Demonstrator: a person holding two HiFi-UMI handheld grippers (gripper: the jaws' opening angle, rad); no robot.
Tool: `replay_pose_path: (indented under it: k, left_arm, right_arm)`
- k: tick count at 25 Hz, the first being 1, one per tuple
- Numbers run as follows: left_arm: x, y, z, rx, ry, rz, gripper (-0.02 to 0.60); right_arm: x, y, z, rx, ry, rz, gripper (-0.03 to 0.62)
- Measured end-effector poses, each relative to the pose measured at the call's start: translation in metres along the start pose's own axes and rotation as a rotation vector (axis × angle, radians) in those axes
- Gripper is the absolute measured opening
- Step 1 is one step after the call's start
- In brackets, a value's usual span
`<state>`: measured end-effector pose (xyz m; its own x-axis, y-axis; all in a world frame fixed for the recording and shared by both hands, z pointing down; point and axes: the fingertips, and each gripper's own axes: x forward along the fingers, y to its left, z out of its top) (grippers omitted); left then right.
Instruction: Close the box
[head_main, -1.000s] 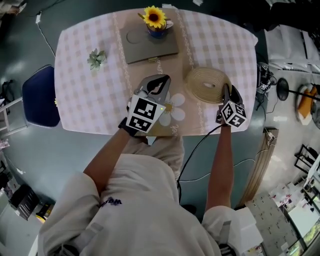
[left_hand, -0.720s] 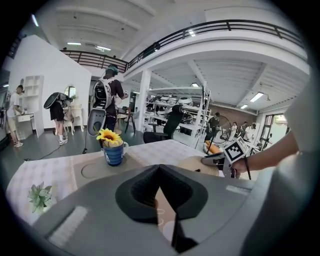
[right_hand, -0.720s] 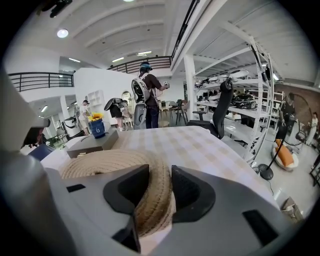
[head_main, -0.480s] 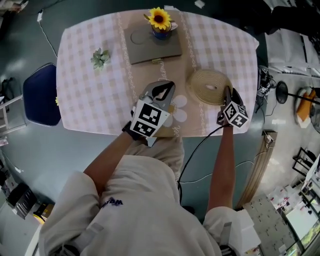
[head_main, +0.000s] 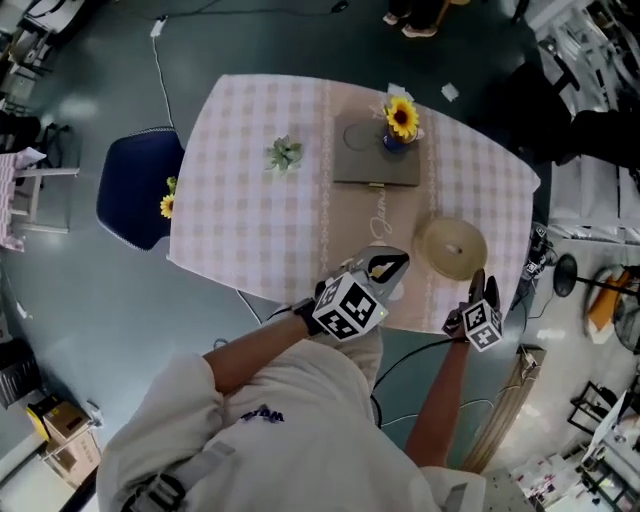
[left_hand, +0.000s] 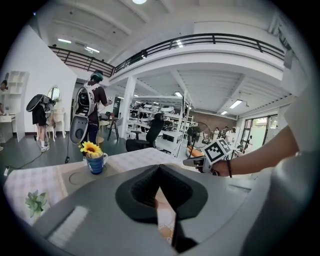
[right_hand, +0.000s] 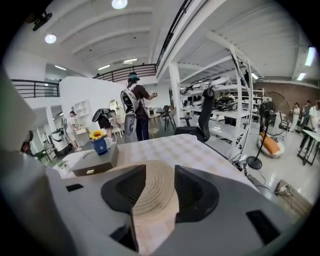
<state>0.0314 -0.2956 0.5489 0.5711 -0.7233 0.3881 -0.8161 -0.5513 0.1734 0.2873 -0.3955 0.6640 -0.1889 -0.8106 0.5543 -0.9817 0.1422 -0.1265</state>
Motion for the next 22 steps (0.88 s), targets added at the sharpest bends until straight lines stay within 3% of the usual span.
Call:
replay_pose_path:
  k: [4,7,12,17,22]
  left_arm:
    - [-0.028,0.001,0.035,0.036,-0.037,-0.012,0.002]
    - [-0.042,-0.009,0.074,0.063,-0.108,-0.061,0.002]
    - [-0.053,-0.019,0.107,0.127,-0.161,-0.081,0.002]
    - [-0.05,-0.022,0.141,0.183,-0.215,-0.13,0.002]
    - [-0.058,-0.033,0.169,0.164,-0.27,-0.146,0.002]
  right_arm:
    - [-0.053,0.014,0.036,0.1,-0.13,-0.039,0.179]
    - [-0.093,0.03,0.079,0.166,-0.248,-0.01,0.178]
    - [-0.154,0.073,0.126,0.063,-0.324,0.061,0.175]
    - [-0.206,0.095,0.155,0.006,-0.398,0.056,0.161]
    - [-0.24,0.114,0.171,0.023,-0.444,0.078,0.164]
